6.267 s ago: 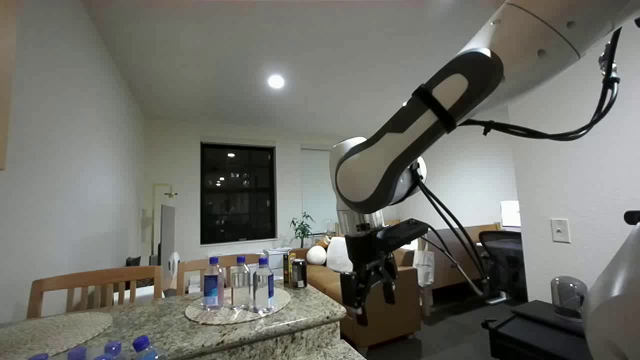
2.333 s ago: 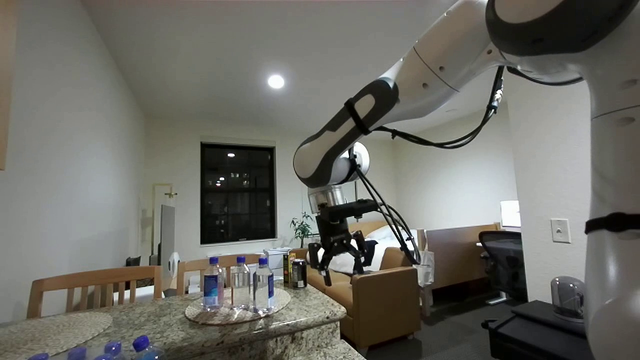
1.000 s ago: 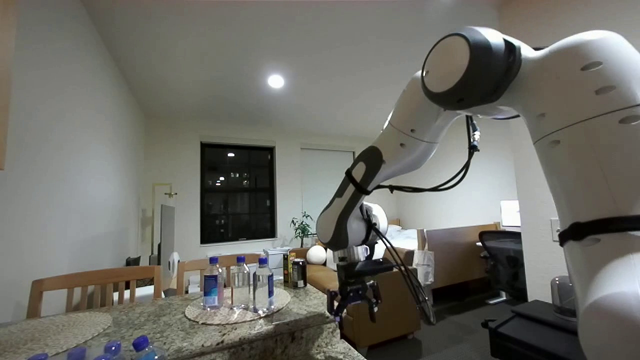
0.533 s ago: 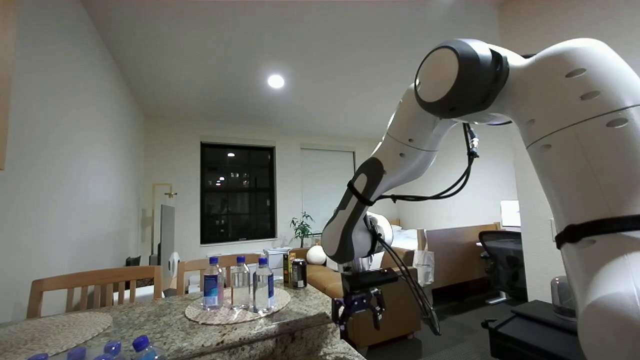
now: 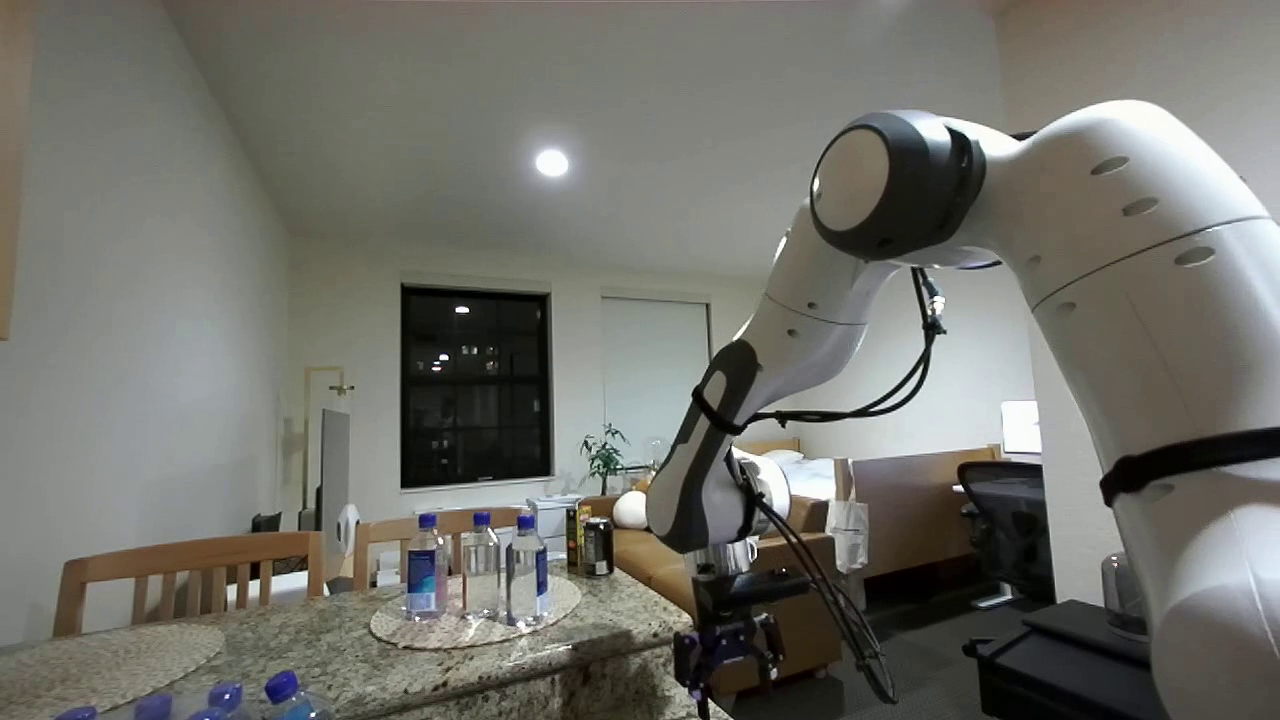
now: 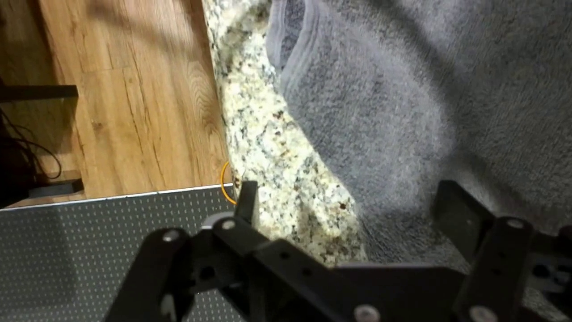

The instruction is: Move the towel to the left

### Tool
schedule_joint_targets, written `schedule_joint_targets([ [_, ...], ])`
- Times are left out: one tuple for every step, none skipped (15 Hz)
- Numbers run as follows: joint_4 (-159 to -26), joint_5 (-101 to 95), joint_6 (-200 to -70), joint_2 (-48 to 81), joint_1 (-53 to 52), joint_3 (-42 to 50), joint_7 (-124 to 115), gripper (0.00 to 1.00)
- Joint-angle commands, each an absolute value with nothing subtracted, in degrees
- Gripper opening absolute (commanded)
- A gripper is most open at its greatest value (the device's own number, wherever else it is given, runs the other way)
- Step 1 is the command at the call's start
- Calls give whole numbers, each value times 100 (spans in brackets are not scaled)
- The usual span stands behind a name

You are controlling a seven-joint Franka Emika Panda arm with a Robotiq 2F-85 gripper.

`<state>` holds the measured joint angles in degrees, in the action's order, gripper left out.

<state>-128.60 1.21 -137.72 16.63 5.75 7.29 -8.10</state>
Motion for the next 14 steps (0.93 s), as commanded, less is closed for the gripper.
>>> schedule_joint_targets([
  [-12979,499,-14105,1877,759,555,-141,100],
  [-12972,612,-14117,1966,796,483,64,100],
  [-12963,732,-14129,2042,841,406,266,100],
  [-12951,883,-14126,2125,888,313,481,100],
  [-12931,1008,-14102,2198,938,230,688,100],
  [-12918,1104,-14157,2285,976,160,871,100],
  [-12893,1190,-14143,2353,1013,101,1008,100],
  [-12848,1254,-14132,2435,1049,54,1123,100],
  [-12816,1280,-14145,2498,1070,26,1191,100],
  [-12764,1315,-14093,2556,1091,-3,1232,75],
  [-12741,1334,-14084,2594,1103,-19,1263,74],
  [-12723,1345,-14071,2612,1115,-41,1257,67],
  [-12707,1344,-14059,2631,1122,-59,1263,60],
  [-12701,1351,-14043,2641,1124,-76,1258,53],
])
